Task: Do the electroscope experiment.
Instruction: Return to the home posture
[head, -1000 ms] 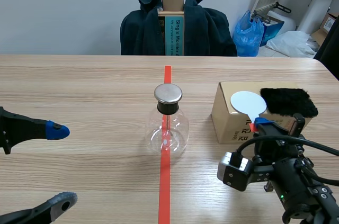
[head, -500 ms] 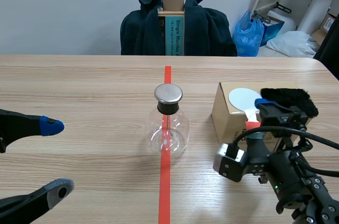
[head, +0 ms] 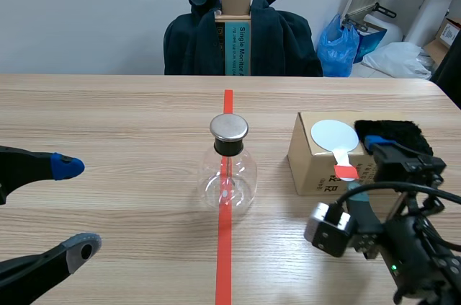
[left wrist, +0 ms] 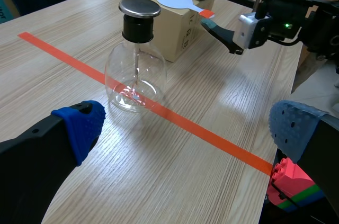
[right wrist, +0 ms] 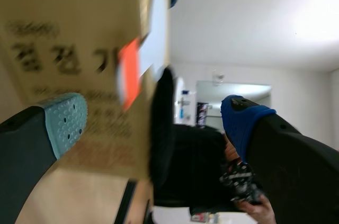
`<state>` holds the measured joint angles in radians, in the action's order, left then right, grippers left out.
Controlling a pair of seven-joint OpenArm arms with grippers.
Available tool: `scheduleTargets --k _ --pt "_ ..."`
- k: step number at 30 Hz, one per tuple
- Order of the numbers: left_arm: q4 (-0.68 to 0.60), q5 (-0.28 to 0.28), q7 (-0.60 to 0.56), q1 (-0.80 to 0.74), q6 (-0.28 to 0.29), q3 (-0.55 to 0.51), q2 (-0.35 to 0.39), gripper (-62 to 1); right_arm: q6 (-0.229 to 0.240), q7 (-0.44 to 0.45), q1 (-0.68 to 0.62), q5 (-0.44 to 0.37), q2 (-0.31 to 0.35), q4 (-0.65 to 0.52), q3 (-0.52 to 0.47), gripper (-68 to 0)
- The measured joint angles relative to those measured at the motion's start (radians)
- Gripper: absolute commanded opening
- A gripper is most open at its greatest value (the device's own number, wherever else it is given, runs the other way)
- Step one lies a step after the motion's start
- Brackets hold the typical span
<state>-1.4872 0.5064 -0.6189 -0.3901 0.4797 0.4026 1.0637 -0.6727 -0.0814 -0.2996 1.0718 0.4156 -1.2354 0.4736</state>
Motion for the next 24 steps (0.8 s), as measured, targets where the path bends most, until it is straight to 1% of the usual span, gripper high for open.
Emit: scheduleTargets --k 4,6,8,10,12,13,14,17,19,21,24 --pt "0.0 0.0 0.0 0.0 0.0 0.0 0.0 1.4 -0.001 0.06 -0.085 -0.12 0.059 0.0 0.0 -15.9" --pt "0.0 0.0 0.0 0.0 -0.001 0.0 -0.001 1.4 -0.001 0.12 -0.12 -0.232 0.084 0.0 0.0 -15.9" --pt "0.0 0.0 0.0 0.0 -0.001 0.0 -0.008 1.4 -0.001 0.202 -0.142 -0.366 0.116 -0.001 0.0 -15.9" --pt "0.0 0.0 0.001 0.0 -0.001 0.0 -0.015 1.4 0.0 0.28 -0.156 -0.509 0.163 -0.021 0.0 -15.9" --pt "0.0 0.0 0.001 0.0 -0.007 0.0 -0.016 1.4 0.002 0.341 -0.165 -0.646 0.225 -0.074 0.0 -15.9" --pt "0.0 0.0 0.0 0.0 -0.008 0.0 -0.016 1.4 0.016 0.366 -0.166 -0.721 0.259 -0.111 0.0 -15.9" --pt "0.0 0.0 0.0 0.0 -0.01 0.0 -0.016 1.4 0.035 0.373 -0.166 -0.788 0.294 -0.155 0.0 -15.9" --pt "0.0 0.0 0.0 0.0 -0.037 0.0 -0.016 1.4 0.068 0.374 -0.159 -0.986 0.404 -0.304 -0.001 -15.9" --pt "0.001 0.0 0.0 0.0 -0.055 0.0 -0.016 1.4 0.099 0.373 -0.156 -1.099 0.478 -0.403 -0.013 -15.9" --pt "0.001 0.0 -0.001 0.0 -0.058 0.0 -0.016 1.4 0.122 0.372 -0.156 -1.196 0.532 -0.486 -0.053 -15.9" --pt "0.001 -0.001 0.0 0.0 -0.058 0.0 -0.016 1.4 0.188 0.368 -0.152 -1.33 0.577 -0.578 -0.168 -15.9"
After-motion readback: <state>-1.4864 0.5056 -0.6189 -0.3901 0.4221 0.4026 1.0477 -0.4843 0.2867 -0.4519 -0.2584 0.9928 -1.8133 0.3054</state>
